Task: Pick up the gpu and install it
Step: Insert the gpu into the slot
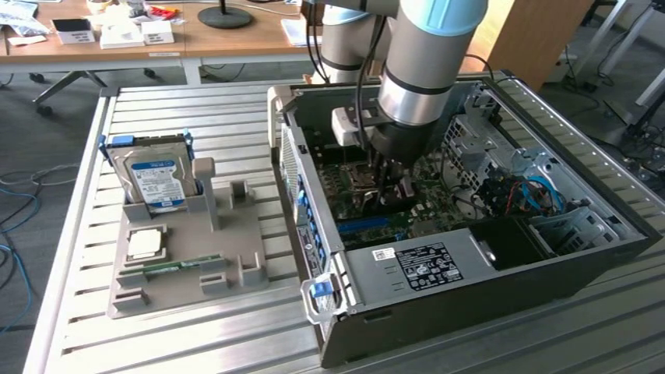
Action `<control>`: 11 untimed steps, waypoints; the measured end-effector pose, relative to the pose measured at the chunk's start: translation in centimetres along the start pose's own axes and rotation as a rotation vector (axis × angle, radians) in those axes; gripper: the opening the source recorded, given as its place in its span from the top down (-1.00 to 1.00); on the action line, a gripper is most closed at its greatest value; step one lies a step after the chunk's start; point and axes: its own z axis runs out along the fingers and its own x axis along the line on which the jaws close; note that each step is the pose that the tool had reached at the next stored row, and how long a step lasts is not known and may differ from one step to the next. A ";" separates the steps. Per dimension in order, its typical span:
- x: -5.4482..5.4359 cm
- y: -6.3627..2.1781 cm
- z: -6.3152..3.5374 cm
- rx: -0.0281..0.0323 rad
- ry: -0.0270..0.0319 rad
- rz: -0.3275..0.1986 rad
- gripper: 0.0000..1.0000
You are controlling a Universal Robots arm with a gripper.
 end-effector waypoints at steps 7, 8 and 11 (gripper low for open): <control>0.0 0.17 0.11 0.0004 0.0001 0.000 0.46; 0.0 0.20 0.20 0.0005 0.0005 0.000 0.46; 0.0 0.24 0.34 0.0006 0.0013 0.000 0.46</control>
